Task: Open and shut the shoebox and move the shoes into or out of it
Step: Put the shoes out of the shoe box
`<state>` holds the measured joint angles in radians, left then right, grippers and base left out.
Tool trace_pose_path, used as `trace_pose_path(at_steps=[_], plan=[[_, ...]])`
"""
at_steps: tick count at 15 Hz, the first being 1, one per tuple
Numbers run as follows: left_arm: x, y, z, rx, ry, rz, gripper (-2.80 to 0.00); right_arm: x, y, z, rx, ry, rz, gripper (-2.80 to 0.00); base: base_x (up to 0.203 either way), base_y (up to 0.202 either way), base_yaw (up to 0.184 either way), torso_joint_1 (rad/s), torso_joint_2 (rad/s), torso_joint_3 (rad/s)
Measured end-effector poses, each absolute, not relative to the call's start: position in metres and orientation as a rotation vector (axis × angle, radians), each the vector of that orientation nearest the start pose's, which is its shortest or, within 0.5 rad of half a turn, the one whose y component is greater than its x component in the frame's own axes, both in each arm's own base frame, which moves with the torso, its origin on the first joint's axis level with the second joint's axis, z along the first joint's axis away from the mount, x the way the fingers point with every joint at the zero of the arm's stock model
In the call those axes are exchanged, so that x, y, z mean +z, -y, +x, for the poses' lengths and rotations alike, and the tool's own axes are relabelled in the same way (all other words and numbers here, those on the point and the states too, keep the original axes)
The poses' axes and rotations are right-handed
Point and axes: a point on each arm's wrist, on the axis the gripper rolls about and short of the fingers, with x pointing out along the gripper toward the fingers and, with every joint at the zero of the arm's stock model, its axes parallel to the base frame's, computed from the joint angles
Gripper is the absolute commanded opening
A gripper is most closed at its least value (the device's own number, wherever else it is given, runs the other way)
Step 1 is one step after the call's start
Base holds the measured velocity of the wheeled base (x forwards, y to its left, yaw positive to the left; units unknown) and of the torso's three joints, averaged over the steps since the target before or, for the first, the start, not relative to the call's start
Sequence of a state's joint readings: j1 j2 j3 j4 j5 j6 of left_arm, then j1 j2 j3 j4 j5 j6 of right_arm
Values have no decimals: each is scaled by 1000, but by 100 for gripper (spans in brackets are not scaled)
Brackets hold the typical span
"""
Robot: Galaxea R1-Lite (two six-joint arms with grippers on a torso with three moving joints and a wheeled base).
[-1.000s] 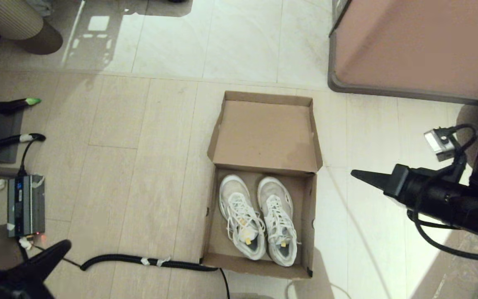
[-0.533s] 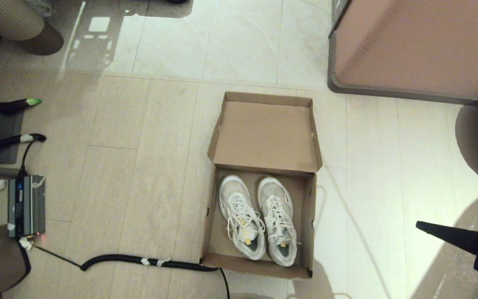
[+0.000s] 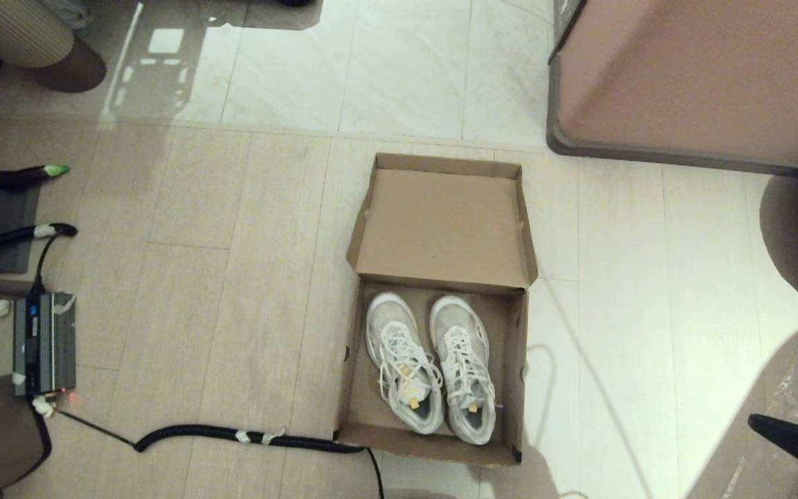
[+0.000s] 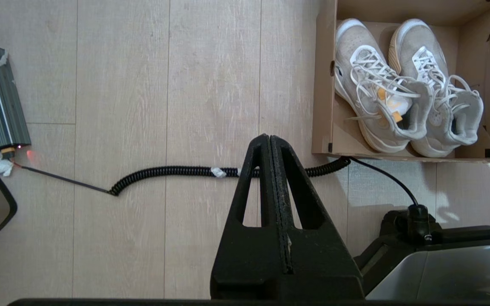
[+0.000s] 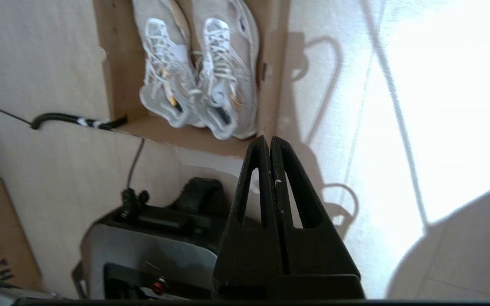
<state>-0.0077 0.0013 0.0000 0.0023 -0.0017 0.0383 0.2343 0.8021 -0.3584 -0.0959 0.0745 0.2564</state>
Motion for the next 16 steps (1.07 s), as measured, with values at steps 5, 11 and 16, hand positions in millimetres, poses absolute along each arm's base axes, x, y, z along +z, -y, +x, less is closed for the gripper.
trace_pose_path(at_steps=[5,11,16], plan=[[75,0,-23,-9,2,38,-280,172,-16,60,239,-382,215,-280,0,0,0,0,0,0],[75,0,-23,-9,2,37,-280,174,-14,56,235,-368,177,-280,0,0,0,0,0,0],[75,0,-23,-9,2,37,-280,170,-17,66,230,-428,164,-280,0,0,0,0,0,0]])
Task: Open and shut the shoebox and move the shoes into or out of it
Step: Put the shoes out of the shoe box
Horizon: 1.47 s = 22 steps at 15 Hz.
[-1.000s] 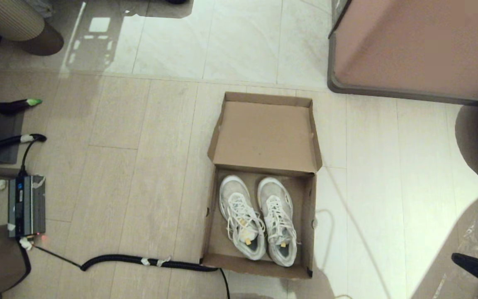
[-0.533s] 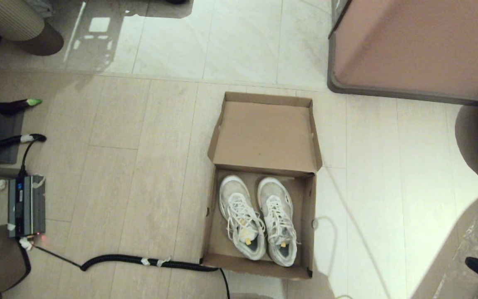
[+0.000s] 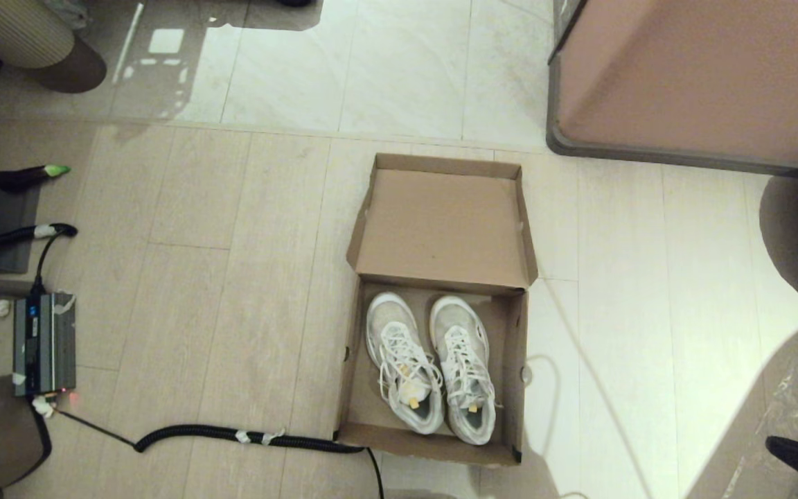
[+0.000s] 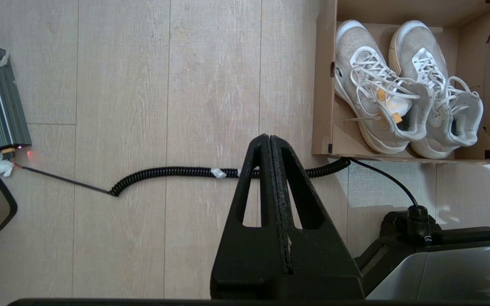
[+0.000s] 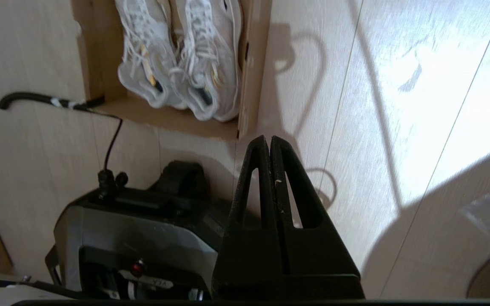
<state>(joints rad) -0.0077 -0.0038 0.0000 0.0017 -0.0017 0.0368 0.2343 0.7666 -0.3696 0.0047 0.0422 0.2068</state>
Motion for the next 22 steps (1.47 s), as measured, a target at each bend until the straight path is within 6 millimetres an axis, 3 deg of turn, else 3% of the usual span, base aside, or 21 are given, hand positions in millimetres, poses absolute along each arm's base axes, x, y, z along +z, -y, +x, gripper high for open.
trace_pose_path(at_steps=[4,7,10,12,16,22], plan=[[75,0,-23,-9,2,37,-280,170,-25,101,222,-552,160,-280,0,0,0,0,0,0],[75,0,-23,-9,4,36,-280,176,-35,142,217,-606,159,-280,0,0,0,0,0,0],[75,0,-23,-8,5,5,-280,166,-52,186,231,-640,179,-280,0,0,0,0,0,0],[76,0,-23,-8,5,-1,-280,150,-75,212,281,-658,202,-280,0,0,0,0,0,0],[76,0,-23,-8,5,-1,-280,114,-138,232,417,-745,190,-280,0,0,0,0,0,0],[76,0,-23,-9,5,-1,-280,55,-212,272,316,-709,167,-280,0,0,0,0,0,0]])
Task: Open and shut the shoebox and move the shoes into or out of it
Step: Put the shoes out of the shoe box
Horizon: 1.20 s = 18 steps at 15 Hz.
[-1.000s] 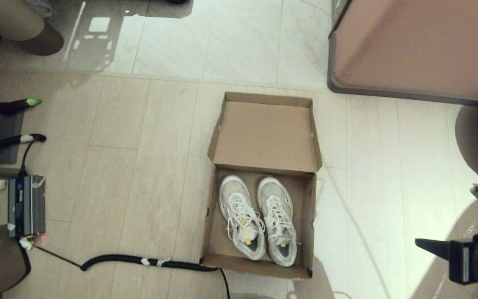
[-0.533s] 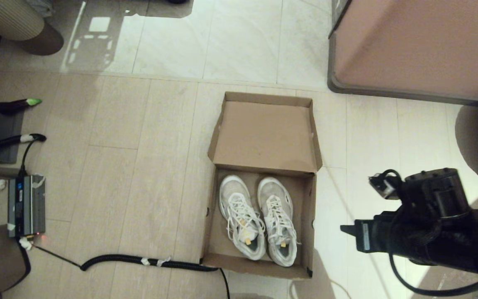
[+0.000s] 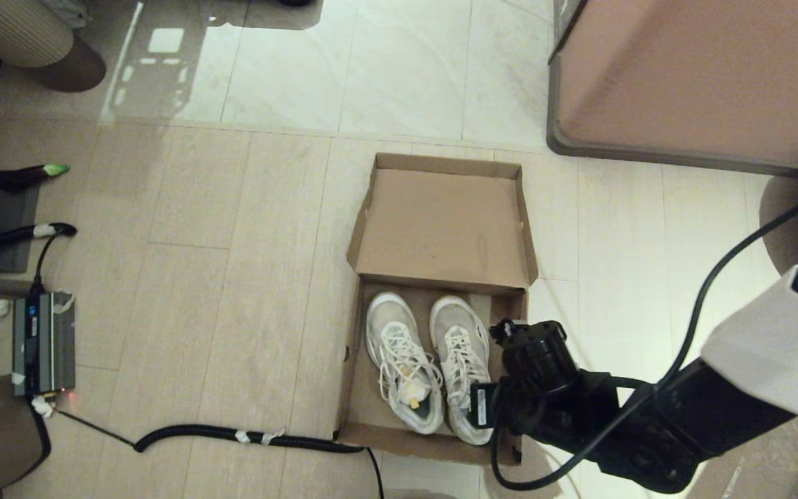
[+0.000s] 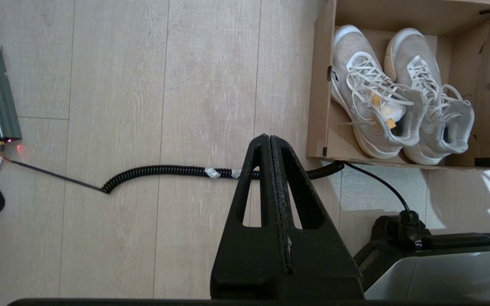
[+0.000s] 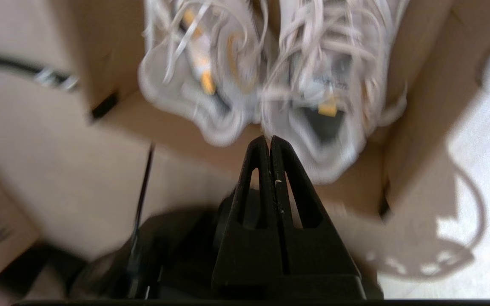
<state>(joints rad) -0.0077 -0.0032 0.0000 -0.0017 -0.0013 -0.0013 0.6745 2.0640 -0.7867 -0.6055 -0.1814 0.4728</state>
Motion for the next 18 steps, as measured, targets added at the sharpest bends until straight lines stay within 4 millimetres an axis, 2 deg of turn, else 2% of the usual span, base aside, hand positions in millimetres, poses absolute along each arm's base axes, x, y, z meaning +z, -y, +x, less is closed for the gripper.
trace_pose_path(at_steps=[3,7,8,13,18], plan=[[76,0,-23,-9,4,-1,-280,32,-230,281,276,-713,125,-280,0,0,0,0,0,0],[76,0,-23,-9,3,0,-280,21,-241,282,279,-731,98,-280,0,0,0,0,0,0],[76,0,-23,-9,3,0,-280,19,-243,281,284,-733,93,0,0,0,0,0,0,0],[76,0,-23,-9,3,-1,-280,16,-253,288,249,-703,78,0,0,0,0,0,0,0],[76,0,-23,-9,3,-1,-280,5,-269,307,175,-652,25,0,0,0,0,0,0,0]])
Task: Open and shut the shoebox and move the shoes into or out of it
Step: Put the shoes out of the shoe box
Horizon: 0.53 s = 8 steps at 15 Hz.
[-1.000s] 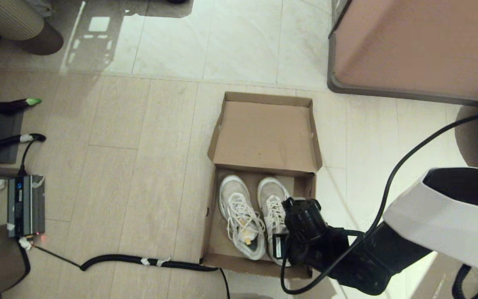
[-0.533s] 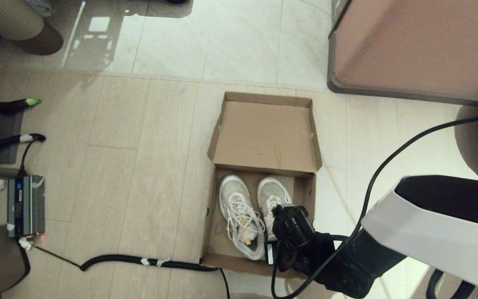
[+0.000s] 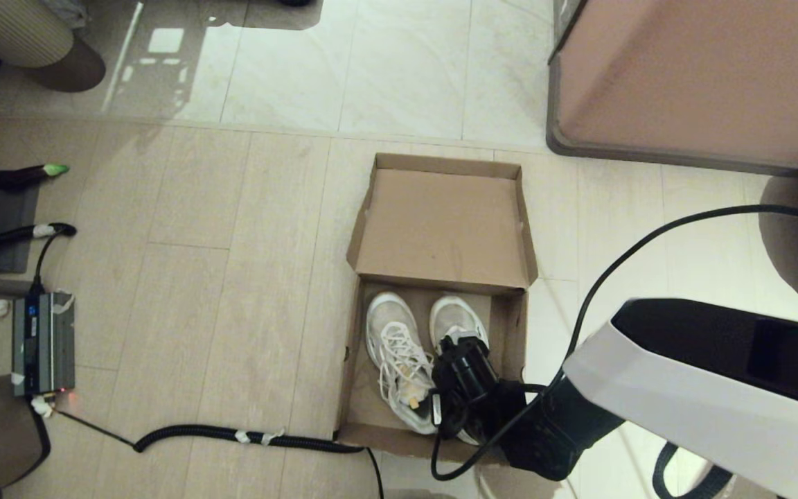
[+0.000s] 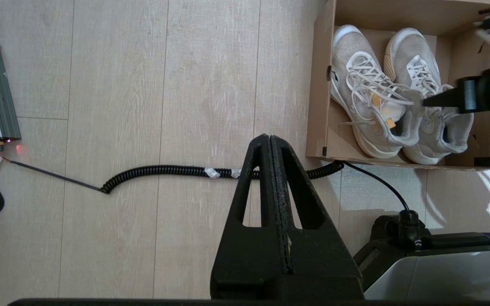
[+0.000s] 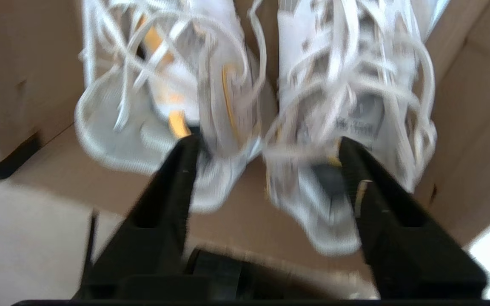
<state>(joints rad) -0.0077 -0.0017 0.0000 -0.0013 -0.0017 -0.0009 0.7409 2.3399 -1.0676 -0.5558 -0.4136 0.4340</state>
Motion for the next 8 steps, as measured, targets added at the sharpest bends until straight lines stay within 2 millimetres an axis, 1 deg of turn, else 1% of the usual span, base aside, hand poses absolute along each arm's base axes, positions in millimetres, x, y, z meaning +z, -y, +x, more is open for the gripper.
trace_pose_path(at_steps=[3,6,8], plan=[[75,0,-23,-9,0,0,-280,-1,-283,325,126,-589,-16,0,0,0,0,0,0,0],[75,0,-23,-9,-2,0,-280,-11,-285,329,94,-645,-74,0,0,0,0,0,0,0],[75,0,-23,-9,-2,0,-280,-11,-284,329,83,-679,-92,0,0,0,0,0,0,0]])
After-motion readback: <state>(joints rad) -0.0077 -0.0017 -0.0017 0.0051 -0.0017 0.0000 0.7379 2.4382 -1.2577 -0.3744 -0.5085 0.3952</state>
